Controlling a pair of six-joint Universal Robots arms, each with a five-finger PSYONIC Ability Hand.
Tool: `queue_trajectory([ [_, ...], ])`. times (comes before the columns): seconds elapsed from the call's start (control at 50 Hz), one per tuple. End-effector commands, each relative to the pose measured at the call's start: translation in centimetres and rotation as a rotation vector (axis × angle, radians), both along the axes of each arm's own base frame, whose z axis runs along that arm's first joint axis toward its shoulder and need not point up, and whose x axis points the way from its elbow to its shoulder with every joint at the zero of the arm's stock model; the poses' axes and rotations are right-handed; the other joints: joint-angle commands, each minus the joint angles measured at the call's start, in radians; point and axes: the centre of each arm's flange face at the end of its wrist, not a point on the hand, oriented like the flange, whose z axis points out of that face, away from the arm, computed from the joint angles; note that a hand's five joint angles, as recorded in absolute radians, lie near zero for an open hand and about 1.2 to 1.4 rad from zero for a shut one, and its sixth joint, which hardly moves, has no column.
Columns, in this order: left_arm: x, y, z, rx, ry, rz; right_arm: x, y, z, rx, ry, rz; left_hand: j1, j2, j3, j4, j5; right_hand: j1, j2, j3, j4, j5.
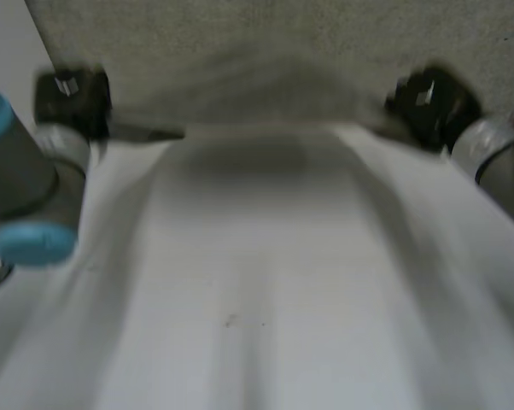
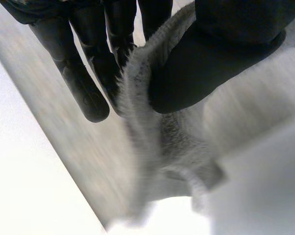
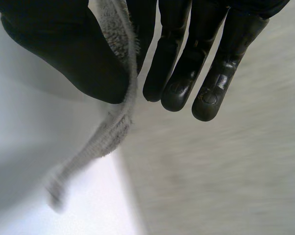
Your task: Fold the towel.
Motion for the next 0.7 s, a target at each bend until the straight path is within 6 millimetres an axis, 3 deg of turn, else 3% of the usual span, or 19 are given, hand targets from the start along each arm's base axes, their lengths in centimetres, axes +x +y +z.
queue_trajectory([
  [0.02, 0.7, 2.9, -9.5, 0.198, -0.133, -0.021, -0.3, 2.9, -10.2, 0.382, 0.072, 0.09, 0.188, 0.178, 0.179, 0.178, 0.181, 0.428, 0.217, 0.207, 0.201, 0.232],
  [0.1, 1.4, 3.7, -11.7, 0.263, -0.201, -0.013, -0.5, 3.9, -12.0, 0.463, 0.066, 0.09, 0.188, 0.178, 0.179, 0.178, 0.181, 0.428, 0.217, 0.207, 0.201, 0.232],
  [0.18, 2.0, 4.0, -12.0, 0.28, -0.212, 0.0, -1.0, 4.7, -13.1, 0.535, 0.045, 0.066, 0.188, 0.178, 0.179, 0.178, 0.181, 0.426, 0.215, 0.205, 0.199, 0.23],
  [0.2, 2.1, 4.1, -11.9, 0.279, -0.209, 0.003, -1.2, 4.8, -13.2, 0.559, 0.018, 0.046, 0.188, 0.178, 0.179, 0.178, 0.181, 0.292, 0.082, 0.071, 0.065, 0.097],
  [0.26, 2.3, 4.3, -11.0, 0.26, -0.204, 0.007, -1.5, 4.6, -13.1, 0.589, -0.03, 0.02, 0.188, 0.178, 0.179, 0.178, 0.181, 0.212, 0.001, -0.009, -0.016, 0.016],
  [0.4, 2.5, 4.6, -9.8, 0.23, -0.194, 0.014, -4.1, 3.0, -12.8, 0.75, -0.396, -0.156, 0.188, 0.178, 0.179, 0.178, 0.181, 0.021, -0.19, -0.2, -0.206, -0.175],
  [0.58, 2.5, 4.8, -9.2, 0.216, -0.188, 0.013, -5.3, 2.6, -13.7, 0.739, -0.493, -0.217, 0.188, 0.178, 0.179, 0.178, 0.181, -0.12, -0.331, -0.341, -0.347, -0.316],
  [0.64, 2.6, 4.8, -9.3, 0.22, -0.189, 0.016, -5.5, 2.8, -14.1, 0.734, -0.486, -0.24, 0.188, 0.178, 0.179, 0.178, 0.181, -0.029, -0.24, -0.25, -0.256, -0.225],
  [0.68, 2.6, 4.8, -9.4, 0.223, -0.19, 0.017, -5.9, 2.6, -14.0, 0.713, -0.484, -0.271, 0.188, 0.178, 0.179, 0.178, 0.181, 0.426, 0.215, 0.205, 0.198, 0.23],
  [0.7, 2.6, 4.9, -9.5, 0.227, -0.191, 0.017, -5.9, 2.6, -14.0, 0.713, -0.484, -0.271, 0.188, 0.178, 0.179, 0.178, 0.181, 0.428, 0.217, 0.207, 0.2, 0.232],
])
